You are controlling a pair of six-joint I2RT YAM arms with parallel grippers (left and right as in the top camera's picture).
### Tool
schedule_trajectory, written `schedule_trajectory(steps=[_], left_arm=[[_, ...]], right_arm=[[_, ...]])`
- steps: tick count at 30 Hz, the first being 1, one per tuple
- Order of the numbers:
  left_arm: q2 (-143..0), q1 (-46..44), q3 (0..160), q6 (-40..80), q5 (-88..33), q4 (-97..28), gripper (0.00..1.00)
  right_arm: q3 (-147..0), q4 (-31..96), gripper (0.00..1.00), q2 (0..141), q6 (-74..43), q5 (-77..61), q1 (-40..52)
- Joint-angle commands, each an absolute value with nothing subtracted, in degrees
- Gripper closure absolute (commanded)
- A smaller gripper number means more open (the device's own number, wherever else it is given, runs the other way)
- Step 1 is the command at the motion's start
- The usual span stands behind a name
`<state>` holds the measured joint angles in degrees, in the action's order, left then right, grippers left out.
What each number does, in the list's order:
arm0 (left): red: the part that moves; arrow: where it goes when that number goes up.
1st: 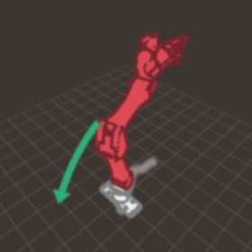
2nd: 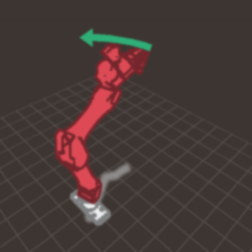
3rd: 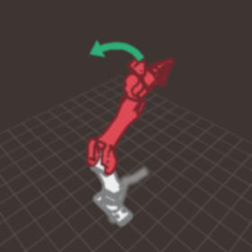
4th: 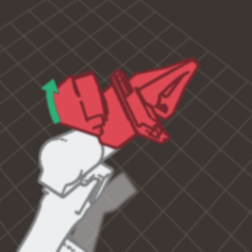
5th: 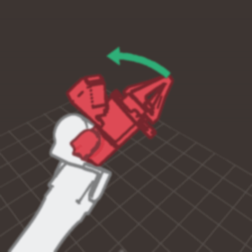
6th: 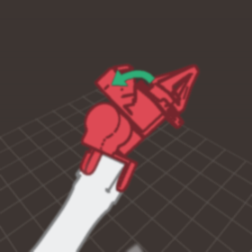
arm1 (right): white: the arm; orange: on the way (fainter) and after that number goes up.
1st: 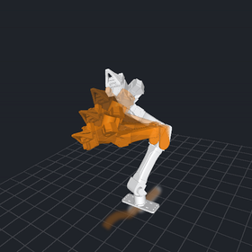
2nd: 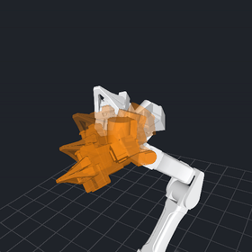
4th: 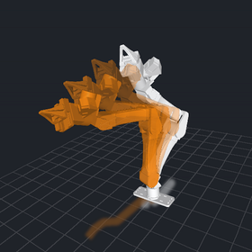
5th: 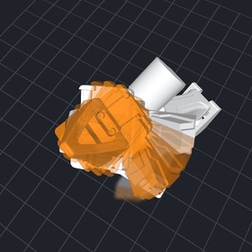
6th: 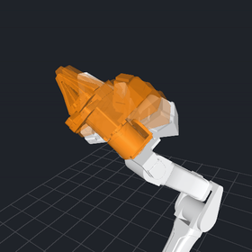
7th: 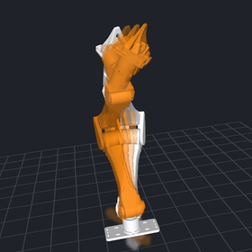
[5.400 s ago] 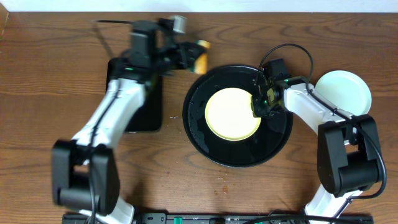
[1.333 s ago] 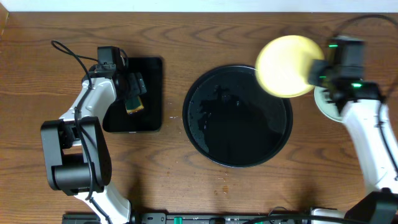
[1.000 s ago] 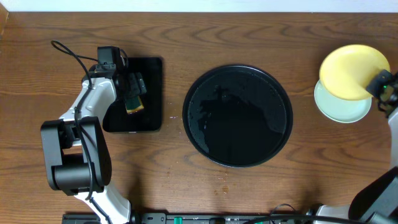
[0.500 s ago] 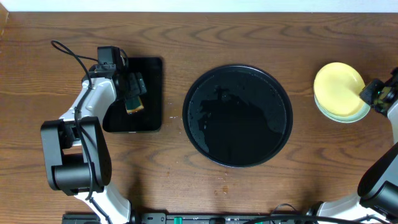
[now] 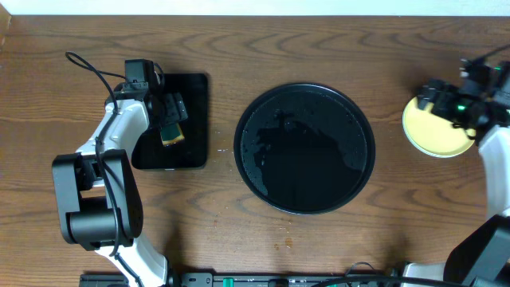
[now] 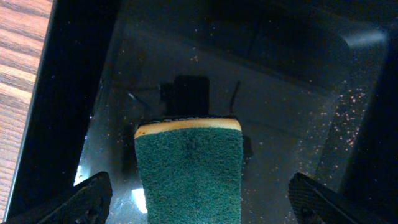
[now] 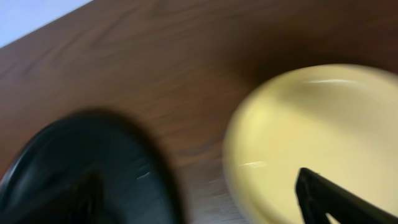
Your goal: Clean dirty plates on tray and stack at the side
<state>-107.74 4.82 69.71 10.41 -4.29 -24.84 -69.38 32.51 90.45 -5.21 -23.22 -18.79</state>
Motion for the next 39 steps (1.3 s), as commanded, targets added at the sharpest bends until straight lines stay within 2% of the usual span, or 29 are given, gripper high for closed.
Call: schedule_trajectory(steps=[1, 10, 25, 31, 39], left_arm=[[-108.5, 4.9, 69.0, 9.9, -3.8, -24.8, 0.09], [-108.5, 4.9, 69.0, 9.9, -3.8, -24.8, 0.09], [-108.5, 4.9, 69.0, 9.9, -3.8, -24.8, 0.09], [-108.5, 4.9, 69.0, 9.9, -3.8, -24.8, 0.09], [-108.5, 4.9, 69.0, 9.9, -3.8, -24.8, 0.09]], right_arm=[[-69.8, 34.8, 0.01, 89.7, -3.8, -27.5, -12.3], [-69.7, 35.6, 0.01, 90.0, -3.8, -27.2, -1.4], [-69.1, 37.3, 0.01, 88.2, -3.8, -23.9, 0.0], [-65.6, 34.8, 0.01, 73.7, -3.7, -14.9, 1.3], [-48.6, 15.9, 0.01, 40.0, 0.3, -6.3, 4.1]])
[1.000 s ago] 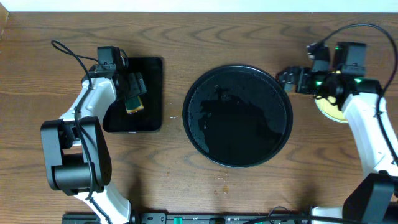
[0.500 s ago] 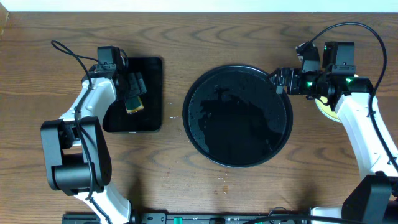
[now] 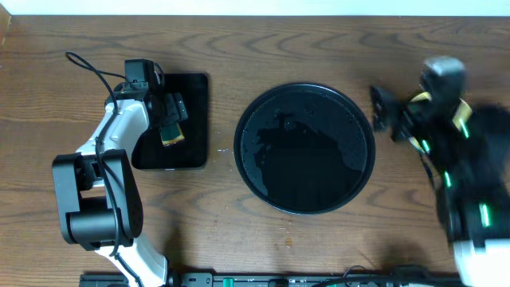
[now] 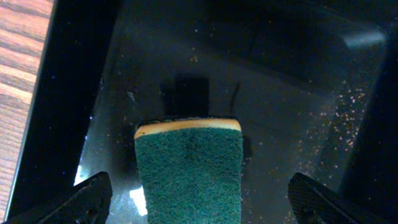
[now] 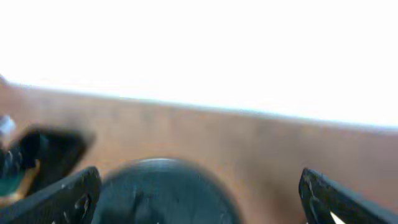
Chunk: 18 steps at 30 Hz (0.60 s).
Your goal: Clean dirty plates on tray and stack at the side
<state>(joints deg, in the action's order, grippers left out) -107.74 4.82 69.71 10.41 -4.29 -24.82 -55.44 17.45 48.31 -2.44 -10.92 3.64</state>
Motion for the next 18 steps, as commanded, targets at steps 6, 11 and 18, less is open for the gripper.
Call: schedule_trajectory(steps=[6, 11, 18], left_arm=[[-108.5, 4.9, 69.0, 9.9, -3.8, -24.8, 0.09], [-108.5, 4.9, 69.0, 9.9, -3.8, -24.8, 0.09], [-108.5, 4.9, 69.0, 9.9, -3.8, -24.8, 0.09]], right_arm=[[-28.1, 3.6, 0.01, 14.9, 0.3, 0.0, 3.9], [-14.4, -6.7, 0.01, 4.2, -0.1, -0.7, 2.9], [-2.2, -14.2, 0.01, 1.0, -6.3, -0.7, 3.0]])
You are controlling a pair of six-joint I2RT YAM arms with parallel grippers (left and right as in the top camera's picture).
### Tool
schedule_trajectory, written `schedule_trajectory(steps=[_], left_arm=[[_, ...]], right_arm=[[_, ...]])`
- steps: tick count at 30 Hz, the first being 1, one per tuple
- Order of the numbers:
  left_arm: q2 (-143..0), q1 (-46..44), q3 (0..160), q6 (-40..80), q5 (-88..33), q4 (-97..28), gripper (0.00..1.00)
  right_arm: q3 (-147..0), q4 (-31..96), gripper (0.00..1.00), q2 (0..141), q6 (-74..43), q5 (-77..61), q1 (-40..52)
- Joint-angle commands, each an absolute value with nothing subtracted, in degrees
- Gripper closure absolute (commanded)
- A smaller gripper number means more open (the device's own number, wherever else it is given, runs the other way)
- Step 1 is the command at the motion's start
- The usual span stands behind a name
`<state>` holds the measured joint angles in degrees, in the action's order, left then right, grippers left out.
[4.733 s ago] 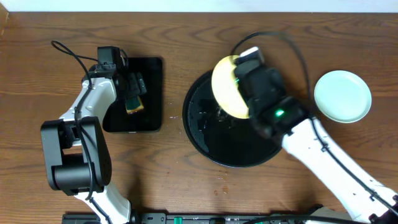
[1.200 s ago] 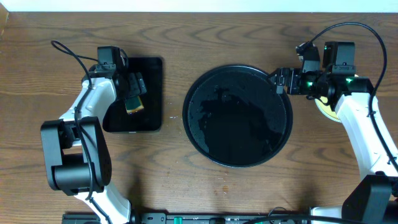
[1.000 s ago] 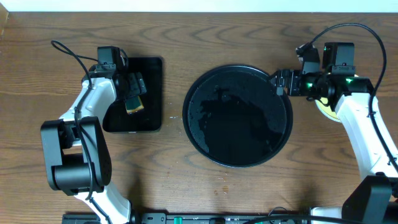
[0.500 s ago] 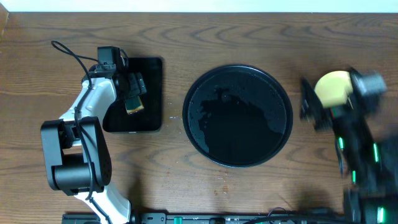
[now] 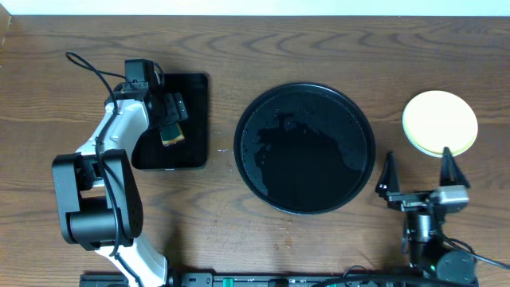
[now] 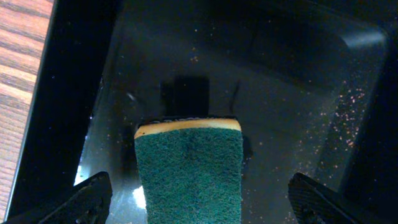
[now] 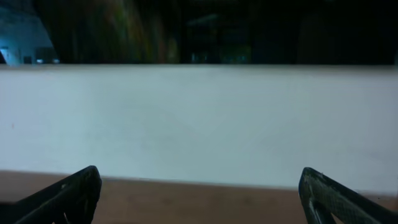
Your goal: Clean dirty plates on tray and stack at the side
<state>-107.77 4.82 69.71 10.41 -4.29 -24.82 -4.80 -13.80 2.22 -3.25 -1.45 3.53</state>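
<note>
A single pale yellow plate (image 5: 440,123) lies on the table at the right, beside the round black tray (image 5: 239,151), which is wet and holds no plates. My right gripper (image 5: 417,177) is open near the table's front right, in front of the plate, holding nothing; in its wrist view the right gripper (image 7: 199,202) faces the back wall. My left gripper (image 5: 171,118) is open over the green and yellow sponge (image 6: 188,168). That sponge (image 5: 172,135) lies between the wide-apart fingers (image 6: 93,196), clear of both.
The sponge rests in a small black rectangular tray (image 5: 195,96) at the left, its wet bottom (image 6: 298,74) speckled with droplets. The left arm's cable loops over the table at the back left. A white wall runs along the table's far edge.
My right arm was a blur between the round tray and the plate; now it is at the table's front right with its open gripper facing the wall. The plate shows whole. The left arm is unmoved.
At first my open right gripper was at the yellow plate on the right. Then it was off the plate, near the round tray's right edge. Now it is near the front edge. My left gripper stayed open over the sponge throughout.
</note>
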Motion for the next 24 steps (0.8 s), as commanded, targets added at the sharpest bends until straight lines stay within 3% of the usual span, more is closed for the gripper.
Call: schedule_trajectory(steps=[1, 12, 24], left_arm=[[-108.5, 4.9, 69.0, 9.9, -3.8, -24.8, 0.09], [-108.5, 4.9, 69.0, 9.9, -3.8, -24.8, 0.09], [-108.5, 4.9, 69.0, 9.9, -3.8, -24.8, 0.09]], right_arm=[[-1.2, -14.1, 0.01, 0.6, -6.4, -0.7, 3.0], [-0.3, 3.5, 0.01, 0.3, -7.7, -1.6, 3.0], [-0.3, 4.2, 0.01, 0.9, -7.7, -1.3, 3.0]])
